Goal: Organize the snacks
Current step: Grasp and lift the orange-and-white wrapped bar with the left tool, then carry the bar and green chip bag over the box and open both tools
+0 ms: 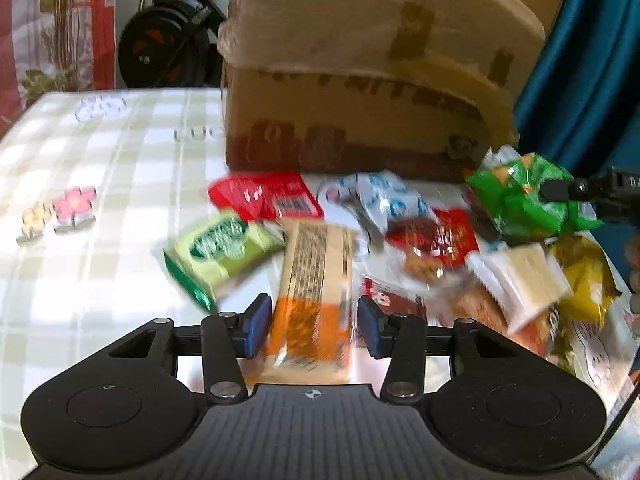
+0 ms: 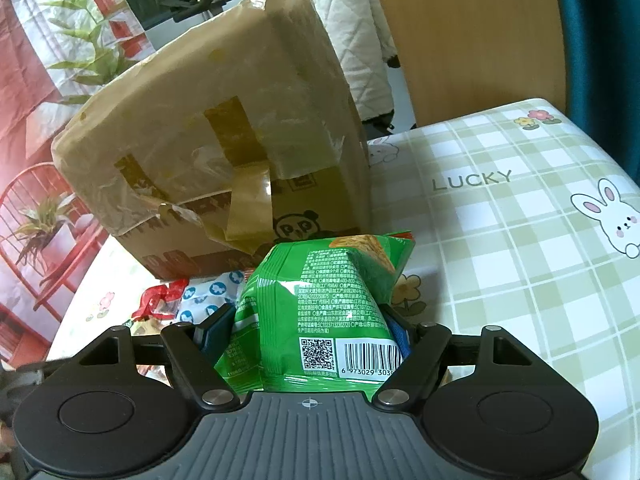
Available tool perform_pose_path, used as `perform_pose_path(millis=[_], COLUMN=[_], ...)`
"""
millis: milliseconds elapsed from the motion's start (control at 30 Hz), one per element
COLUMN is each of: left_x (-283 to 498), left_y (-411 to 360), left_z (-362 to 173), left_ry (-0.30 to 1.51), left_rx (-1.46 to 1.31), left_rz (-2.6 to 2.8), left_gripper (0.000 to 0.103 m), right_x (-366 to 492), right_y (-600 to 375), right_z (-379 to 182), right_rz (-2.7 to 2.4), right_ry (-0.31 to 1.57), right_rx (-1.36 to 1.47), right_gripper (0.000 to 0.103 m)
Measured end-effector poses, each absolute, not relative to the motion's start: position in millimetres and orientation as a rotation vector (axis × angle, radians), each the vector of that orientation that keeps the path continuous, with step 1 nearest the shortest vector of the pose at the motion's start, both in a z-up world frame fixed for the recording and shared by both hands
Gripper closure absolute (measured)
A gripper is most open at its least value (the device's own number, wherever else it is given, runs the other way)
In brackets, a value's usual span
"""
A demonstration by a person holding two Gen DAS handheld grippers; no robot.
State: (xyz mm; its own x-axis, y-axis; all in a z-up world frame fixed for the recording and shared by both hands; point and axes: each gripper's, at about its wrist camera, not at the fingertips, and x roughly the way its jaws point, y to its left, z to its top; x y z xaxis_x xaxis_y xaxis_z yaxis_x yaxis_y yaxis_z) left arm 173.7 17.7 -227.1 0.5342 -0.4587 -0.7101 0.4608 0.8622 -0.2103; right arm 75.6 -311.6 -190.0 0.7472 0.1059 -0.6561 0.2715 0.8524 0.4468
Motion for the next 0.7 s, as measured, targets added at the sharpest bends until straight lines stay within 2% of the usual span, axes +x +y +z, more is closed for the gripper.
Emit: perform_pose_path(millis=[200,233,267,367,700], left_x=[185,187,189,188,172], left_y=[11,7,4,6,27], left_z=[-227,-227,-227,-224,-182], left_ry=[0.837,0.831,0.829,0.816,0.696], left_rx=[-0.013,-0.001,0.008,-0.012,-0.114], left_rz=[-0.505,-0.489,-0.475,-0.455,-0.460], left_gripper=[0.054,0.055,0.061,0.063,0.065], right_x=[78,78,78,74,49], right_y=[-309,-308,-308,-308,-335], right_z=[-192,-192,-191,-189,-176], right_rz=[-0.096,-0.095,-0.093,-0.101,-0.200], right_ry=[0.733,0.731,0.730,0.721,0.648], right_rx=[0.558,0.559,0.558,0.541,0.553], right_gripper=[0.031,0.031,0.031,0.031,0.031])
